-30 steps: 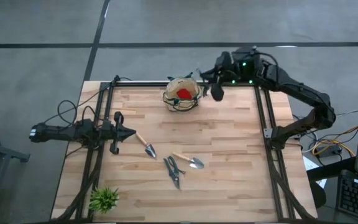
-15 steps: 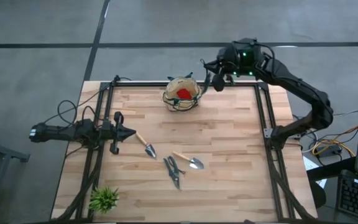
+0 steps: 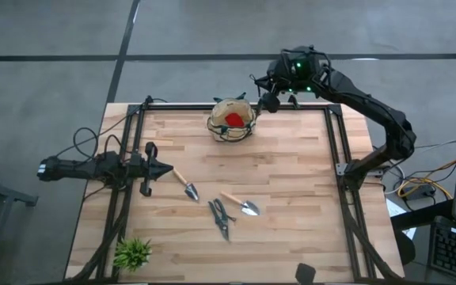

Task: Pick & Place Garden tools in Gardening bag
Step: Put the top right shear scissors into the gardening bag

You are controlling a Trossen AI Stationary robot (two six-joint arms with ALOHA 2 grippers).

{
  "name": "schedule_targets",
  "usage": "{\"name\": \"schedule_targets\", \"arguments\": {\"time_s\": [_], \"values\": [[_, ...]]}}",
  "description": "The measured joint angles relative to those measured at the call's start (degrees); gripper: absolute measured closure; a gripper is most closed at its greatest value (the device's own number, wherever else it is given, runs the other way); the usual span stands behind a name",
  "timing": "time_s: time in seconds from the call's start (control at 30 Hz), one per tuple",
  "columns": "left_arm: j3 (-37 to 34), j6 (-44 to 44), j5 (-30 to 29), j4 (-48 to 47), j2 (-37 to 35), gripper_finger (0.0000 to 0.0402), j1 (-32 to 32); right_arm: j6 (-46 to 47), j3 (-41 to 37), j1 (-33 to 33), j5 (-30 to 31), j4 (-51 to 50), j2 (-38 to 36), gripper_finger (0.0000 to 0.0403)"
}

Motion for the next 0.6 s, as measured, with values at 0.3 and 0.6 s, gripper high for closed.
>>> {"name": "schedule_targets", "arguments": {"time_s": [0.3,0.6], "values": [[0.00,0.00,0.00,0.00,0.00,0.0389,0.00,0.56,0.00,-0.61,-1.27,5.19,0.90,0.0395],[0.00,0.00,0.00,0.00,0.00,0.0389,0.00,1.15,-0.02,-1.16,-1.36,6.71,1.01,0.0395]]}}
